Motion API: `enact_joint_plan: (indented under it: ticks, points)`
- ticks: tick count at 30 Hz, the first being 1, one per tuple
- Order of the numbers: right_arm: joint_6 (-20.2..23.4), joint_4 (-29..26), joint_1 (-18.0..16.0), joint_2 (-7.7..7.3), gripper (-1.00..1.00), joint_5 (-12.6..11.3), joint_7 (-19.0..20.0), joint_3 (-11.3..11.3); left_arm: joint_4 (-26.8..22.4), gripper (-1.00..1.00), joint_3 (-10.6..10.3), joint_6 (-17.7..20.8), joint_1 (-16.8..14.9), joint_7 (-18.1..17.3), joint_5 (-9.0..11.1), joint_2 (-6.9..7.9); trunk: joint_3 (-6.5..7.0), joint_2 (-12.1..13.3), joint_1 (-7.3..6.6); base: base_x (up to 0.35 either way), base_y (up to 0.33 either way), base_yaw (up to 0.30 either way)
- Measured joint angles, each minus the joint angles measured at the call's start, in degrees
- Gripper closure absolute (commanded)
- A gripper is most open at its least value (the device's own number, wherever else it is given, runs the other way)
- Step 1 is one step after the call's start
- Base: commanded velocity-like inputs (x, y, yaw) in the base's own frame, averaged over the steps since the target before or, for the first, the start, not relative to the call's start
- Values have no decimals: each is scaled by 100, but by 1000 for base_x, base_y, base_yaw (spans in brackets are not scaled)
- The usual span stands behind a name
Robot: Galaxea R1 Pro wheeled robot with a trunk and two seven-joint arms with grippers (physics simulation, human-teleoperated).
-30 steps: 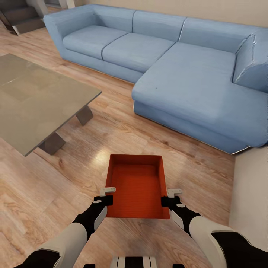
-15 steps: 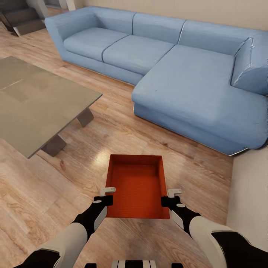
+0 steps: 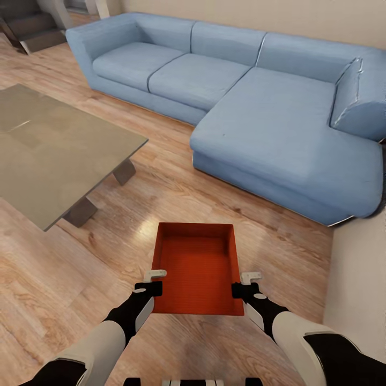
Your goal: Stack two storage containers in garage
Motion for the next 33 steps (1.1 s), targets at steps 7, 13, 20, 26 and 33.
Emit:
enact_joint_plan:
  ticks: [7, 13, 20, 26, 33]
  points:
    - [-2, 0, -1, 0, 100, -2, -1, 4, 0, 100, 0, -2, 0, 0, 0, 0, 126, 281, -154, 0, 0, 0]
    - [4, -1, -2, 0, 100, -5, -2, 8, 1, 100, 1, -1, 0, 0, 3, 0, 233, 521, -286, 0, 0, 0]
    - [-3, 0, 0, 0, 100, -2, -1, 2, 0, 100, -1, -2, 0, 0, 1, 0, 359, 802, -439, 0, 0, 0]
    - [-6, 2, 0, 0, 100, -16, -1, 14, -1, 100, -3, -3, 0, 1, 0, 0, 467, 1043, -571, 0, 0, 0]
    - [-11, 3, 1, 0, 100, -20, -1, 16, -2, 100, -4, -3, 0, 1, -2, 0, 592, 1324, -725, 0, 0, 0]
